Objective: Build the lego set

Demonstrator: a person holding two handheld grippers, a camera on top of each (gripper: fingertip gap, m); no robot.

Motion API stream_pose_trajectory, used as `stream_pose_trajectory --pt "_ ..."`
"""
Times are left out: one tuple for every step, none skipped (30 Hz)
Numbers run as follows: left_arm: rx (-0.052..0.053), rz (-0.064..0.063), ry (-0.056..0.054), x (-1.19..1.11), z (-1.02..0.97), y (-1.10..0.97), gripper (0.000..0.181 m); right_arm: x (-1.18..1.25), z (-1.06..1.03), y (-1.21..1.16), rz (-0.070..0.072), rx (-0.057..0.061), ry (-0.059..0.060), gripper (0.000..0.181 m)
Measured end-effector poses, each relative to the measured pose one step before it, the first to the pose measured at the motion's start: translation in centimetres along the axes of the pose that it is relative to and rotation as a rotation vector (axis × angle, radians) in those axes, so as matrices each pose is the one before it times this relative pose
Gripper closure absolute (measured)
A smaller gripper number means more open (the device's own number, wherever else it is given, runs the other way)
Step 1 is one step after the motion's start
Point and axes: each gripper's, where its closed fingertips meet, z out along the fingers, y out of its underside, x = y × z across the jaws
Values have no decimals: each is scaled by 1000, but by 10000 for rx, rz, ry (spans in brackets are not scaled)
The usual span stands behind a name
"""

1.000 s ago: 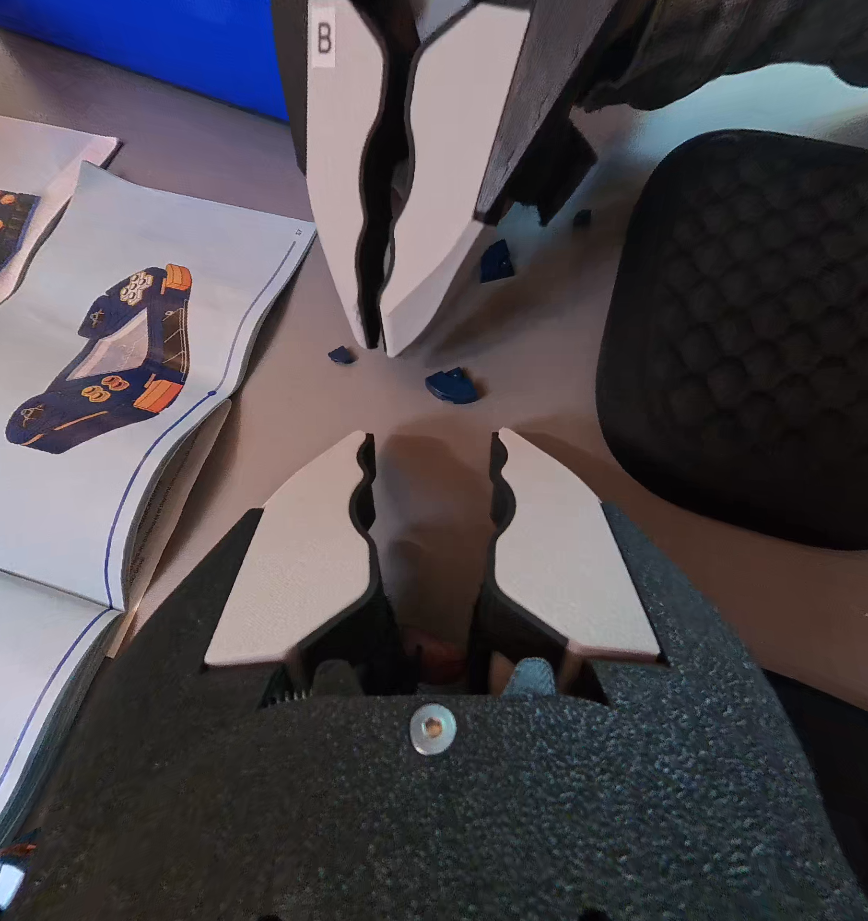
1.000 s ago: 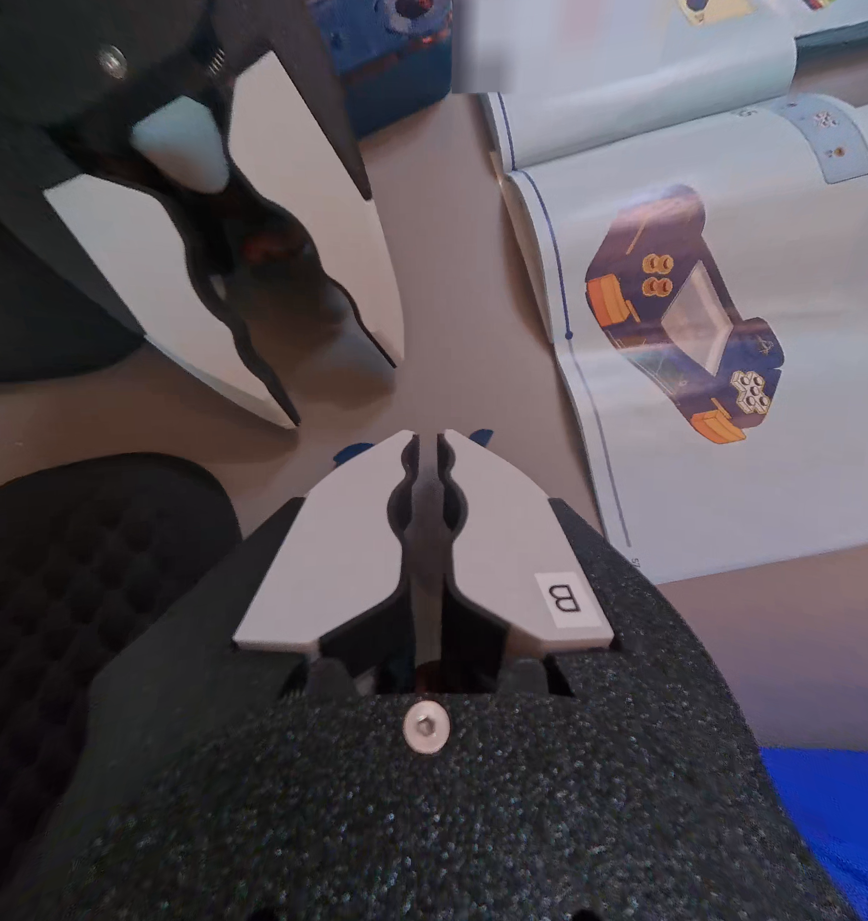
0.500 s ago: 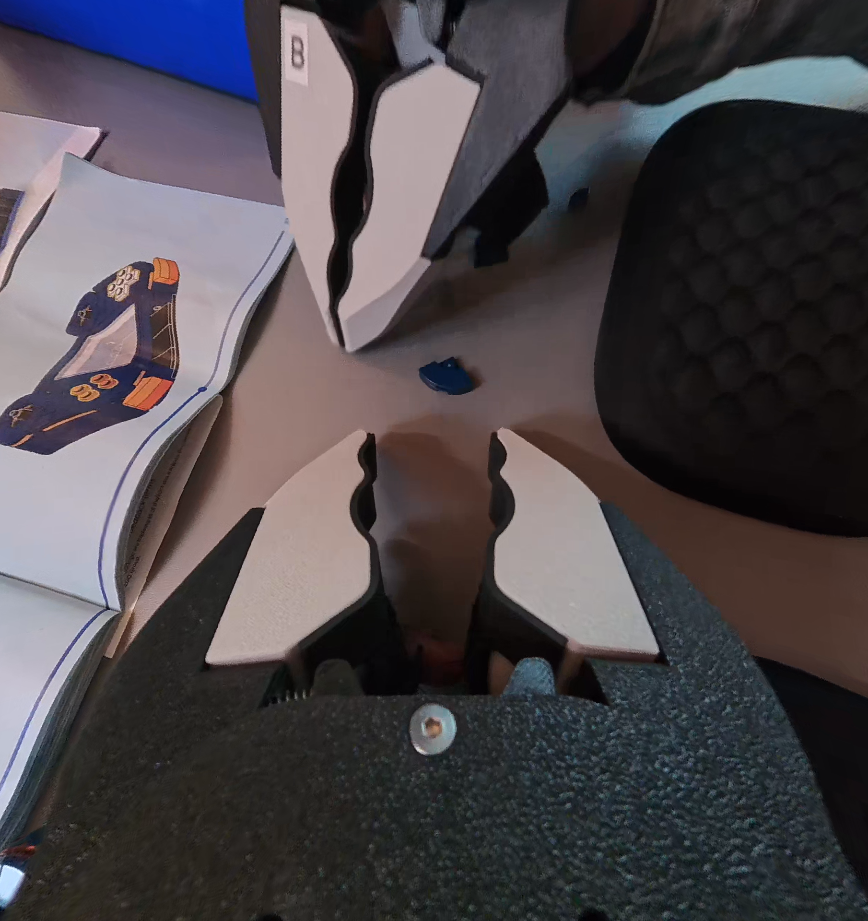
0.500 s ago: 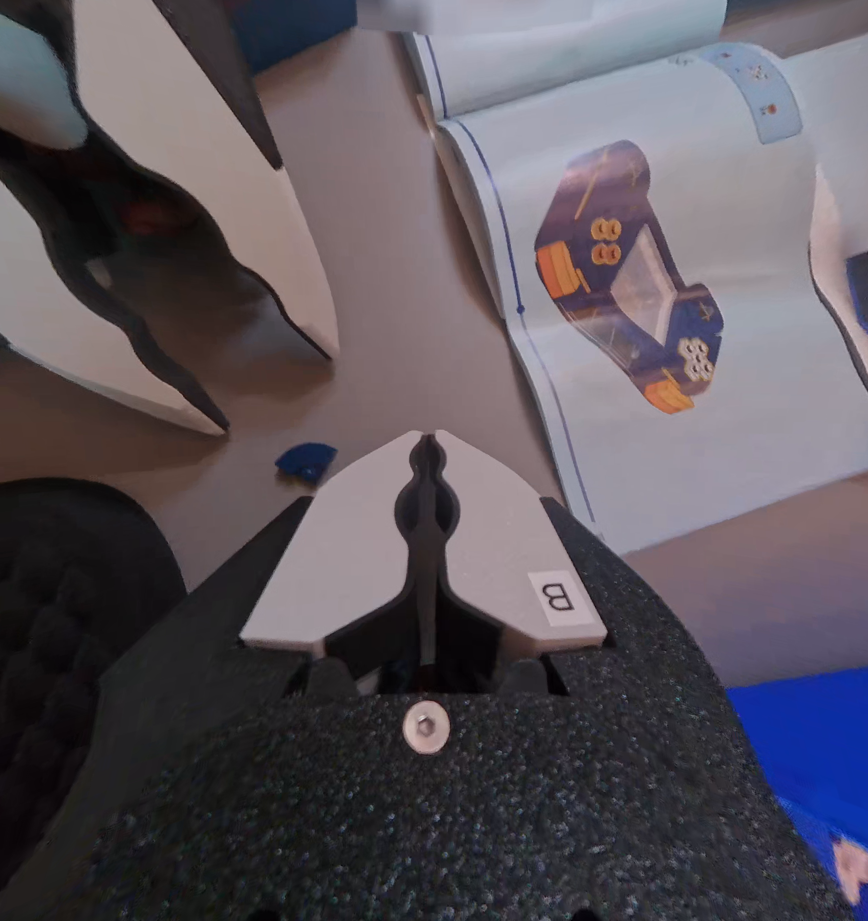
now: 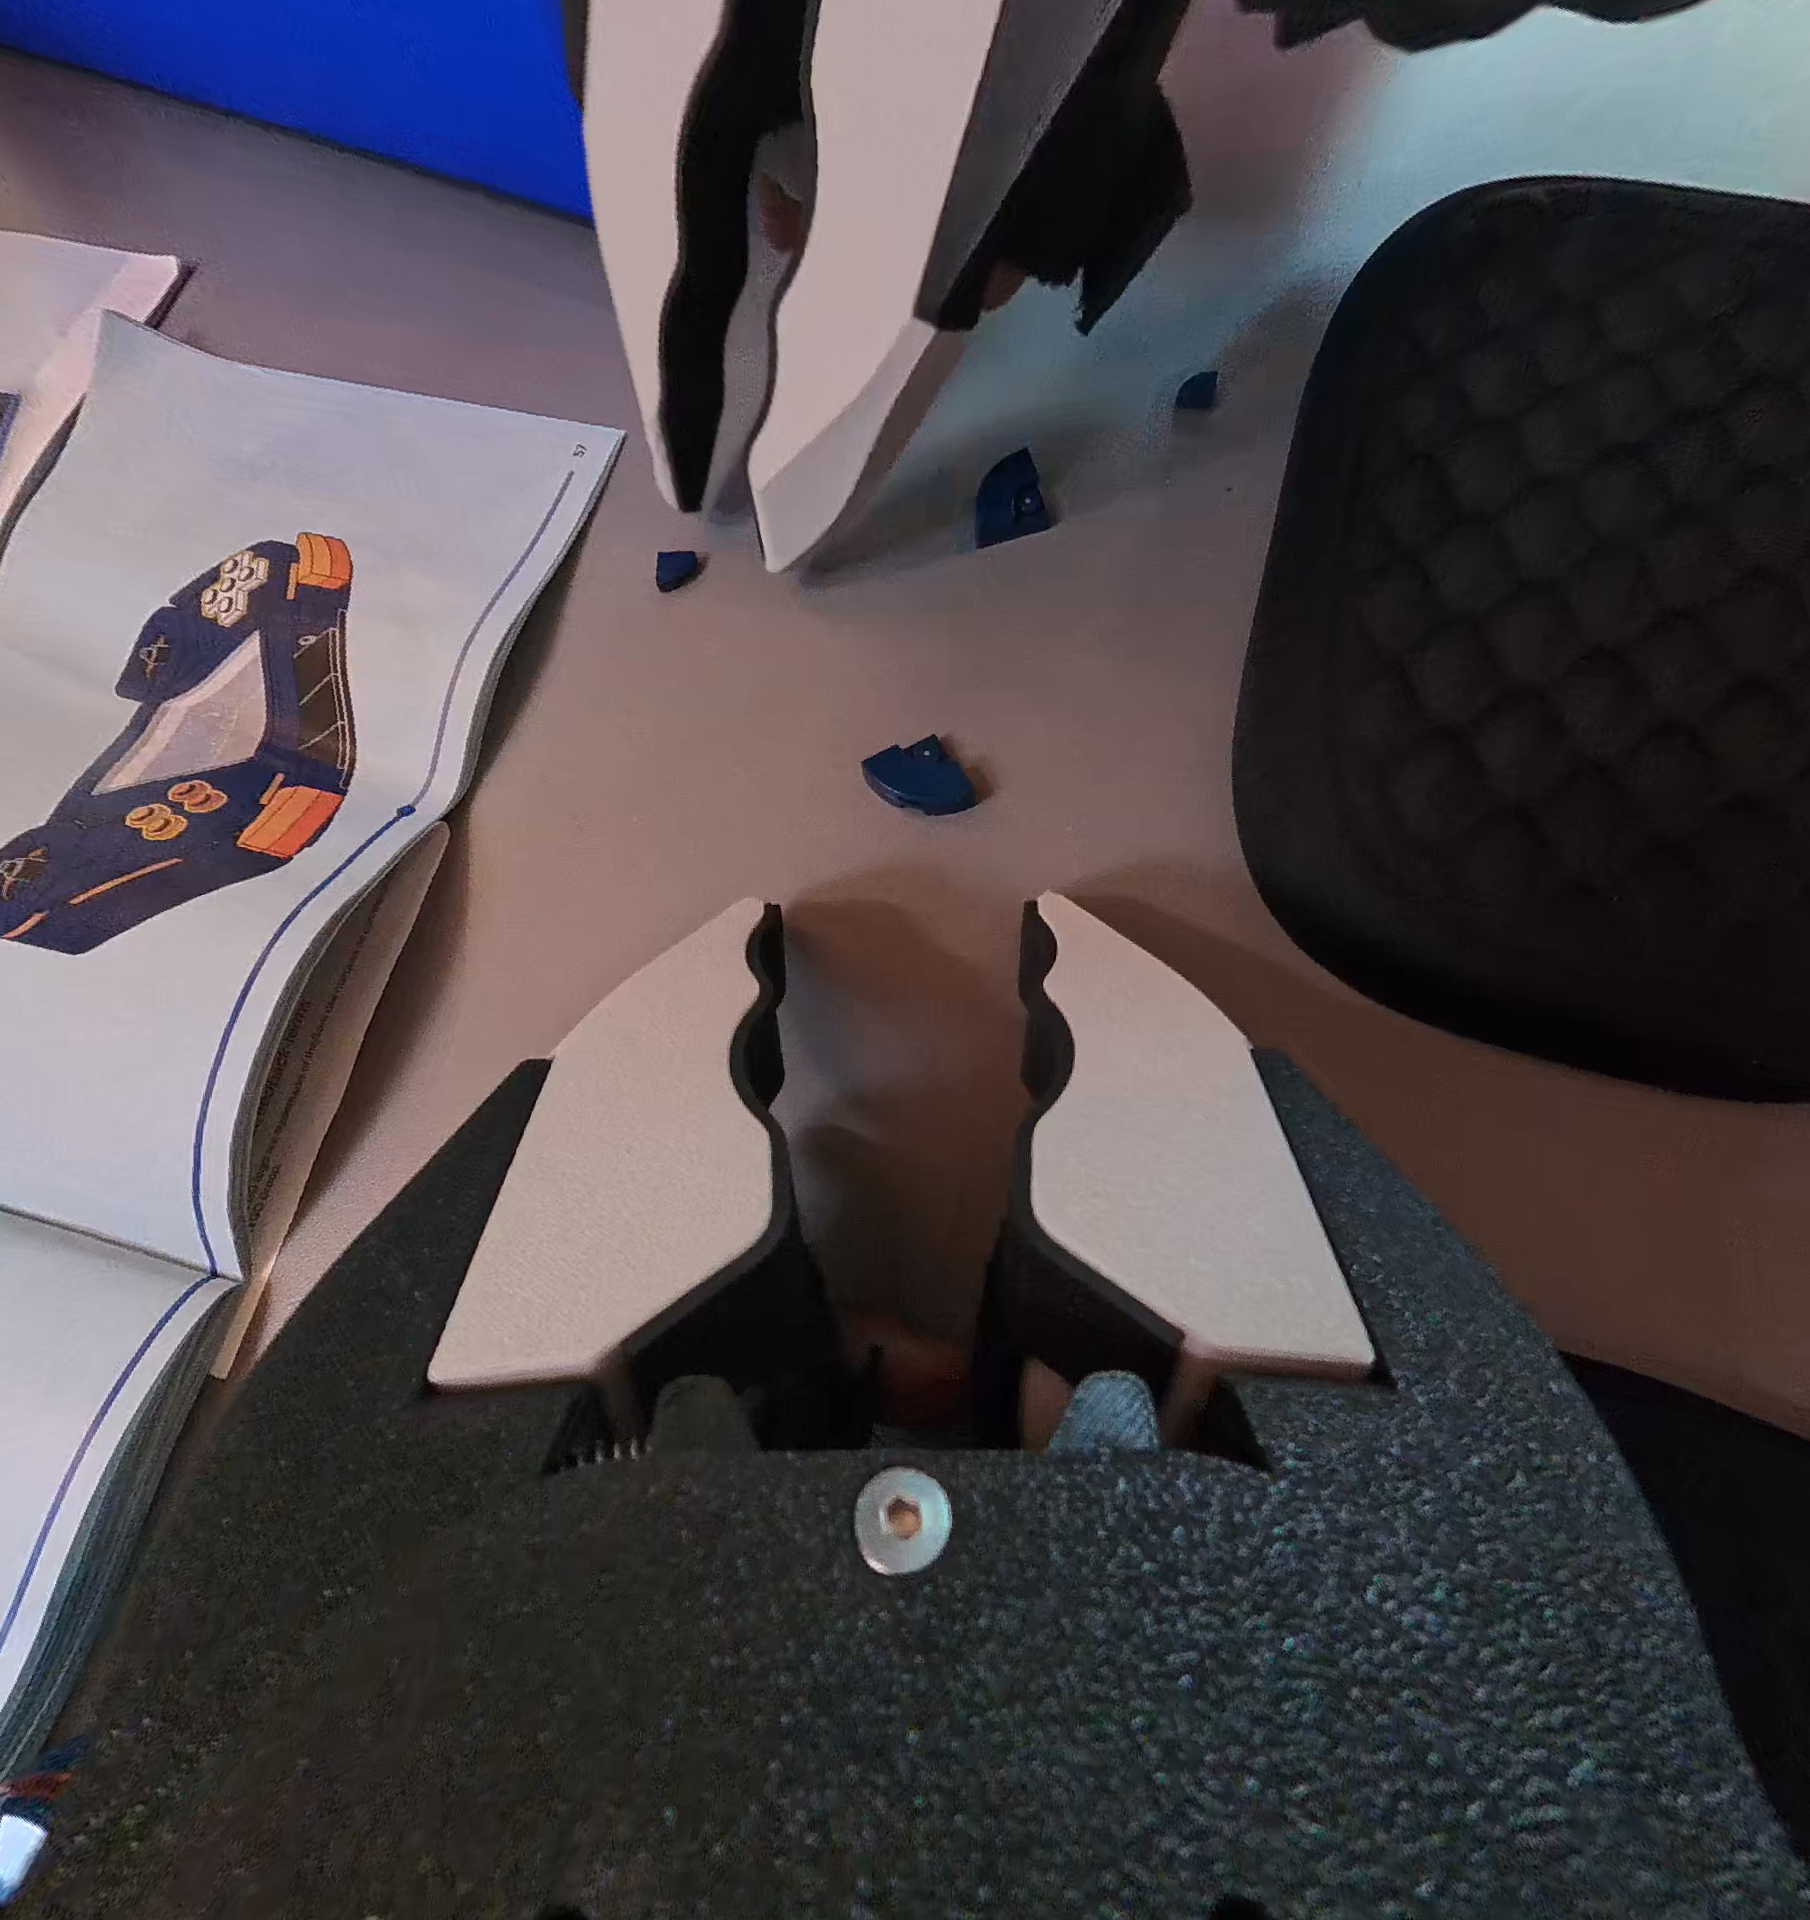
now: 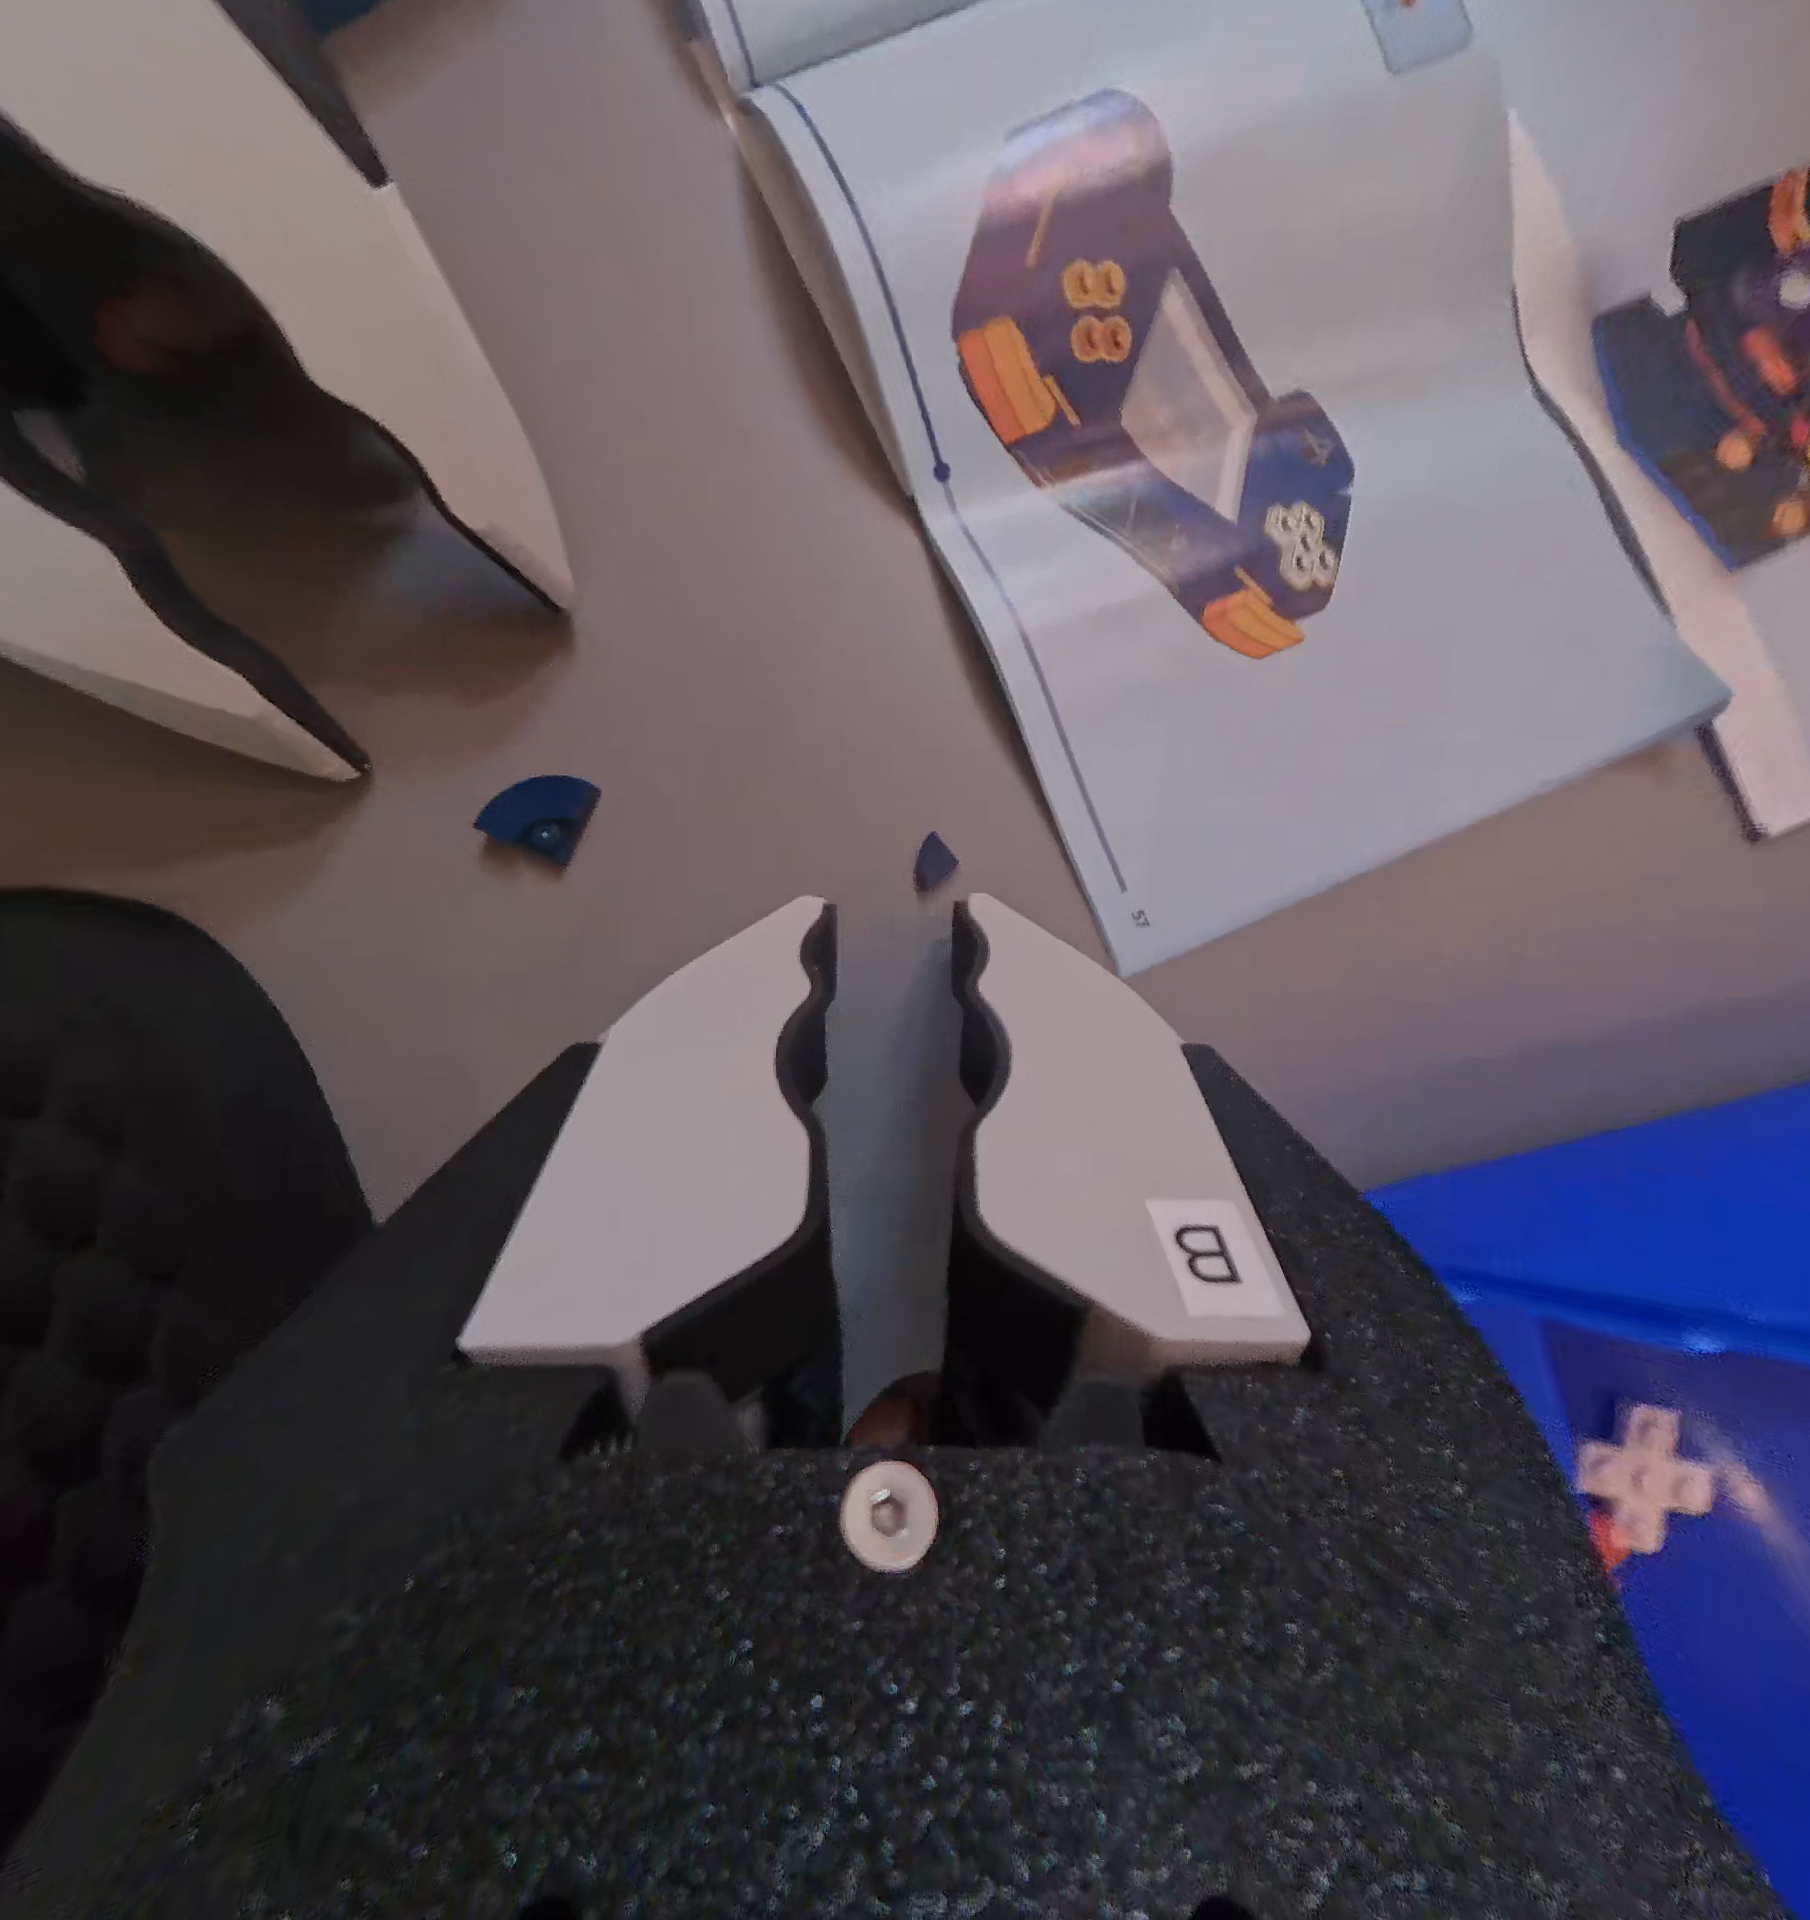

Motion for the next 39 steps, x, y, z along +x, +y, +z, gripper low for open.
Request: stream_pose_trajectory --pt "2 10 4 13 -1 -2 138 225 -55 -107 -511 34 -5 161" --pt "2 10 6 15 0 -2 138 444 -47 83 -394 -133 99 163" --pt "1 2 2 8 -6 4 138 448 11 241 -87 -306 63 165" --pt "2 -4 0 4 1 -2 138 -76 64 190 147 -303 -252 166" --pt "8 -2 4 -2 -5 -14 138 -388 54 -14 218 -139 -358 166" --pt "12 -4 -5 -8 -19 -4 138 -442 7 -226 128 69 -250 166" --pt "15 -14 -9 -29 -25 -13 137 -457 -31 -383 11 239 -164 169" --pt "18 -24 0 -24 -21 -17 137 -486 31 -433 1 295 -152 169" --pt "9 -29 7 -31 -13 -4 137 -348 136 -250 61 188 -113 169" --pt "-8 -27 9 -25 9 15 137 -38 194 91 107 -7 19 168" --pt "-15 -15 11 0 11 15 137 274 169 348 97 -153 147 166" --pt "-13 8 7 19 5 17 137 382 65 370 65 -146 168 164" --pt "-9 29 0 26 15 3 137 303 -134 -55 88 121 92 163" --pt "-10 37 -3 28 8 22 137 317 -124 88 110 -14 84 161" --pt "-20 33 2 27 14 24 137 300 -70 107 64 -40 89 158" --pt "1 10 0 15 3 -5 137 172 8 56 18 3 48 156" --pt "0 -9 6 -8 -2 3 137 12 12 -32 22 49 -26 156" --pt "-1 -13 2 -10 -3 5 137 -114 -33 -163 33 119 -64 157" --pt "-2 -4 -1 -14 -10 11 137 -129 -52 -212 1 142 -51 160" --pt "1 -4 -5 -14 -14 12 137 78 -47 -151 -63 90 92 164" --pt "0 -6 1 -8 2 -1 137 322 -7 -54 -145 15 212 166" --pt "-3 -3 2 -3 -6 8 137 329 39 59 -211 -63 179 166" --pt "0 3 1 -1 0 0 137 160 102 89 -216 -92 29 165" --pt "-2 10 2 18 1 -1 137 -10 136 6 -199 -24 -98 161" --pt "2 6 -2 -7 1 -3 137 -1 141 -113 -157 80 -122 160" --pt "0 2 2 15 -2 0 137 -23 146 -104 -110 94 -140 160" --pt "0 -1 -1 -8 -4 4 137 63 141 -20 -31 31 -70 160" --pt "0 -3 -3 -7 6 -5 137 93 103 25 3 -2 -27 160" --pt "-1 -4 -1 2 0 1 137 46 38 -85 5 72 -33 161" --pt "0 -5 -1 -7 -4 4 137 42 19 -11 -17 12 6 161" --pt "-2 -5 2 0 5 -3 137 14 12 -1 -34 -7 28 161" --pt "-2 -10 4 -9 3 13 137 -41 1 -12 -52 1 20 163" --pt "-3 -13 6 -3 6 -2 137 -90 16 -36 -47 11 -11 165" --pt "-3 -13 7 -2 6 -3 137 -57 36 -27 -13 21 -4 166" --pt "-2 -11 9 -3 -4 6 137 -2 29 -32 24 37 -10 168" --pt "-2 -7 6 -1 1 1 137 28 40 -47 50 50 -13 169" --pt "-1 -4 4 2 5 -4 137 76 37 -42 42 51 5 169" --pt "-1 -4 2 -8 2 0 137 38 17 -28 18 28 1 169" --pt "-1 -5 2 7 0 1 137 55 15 -4 -12 7 19 170"
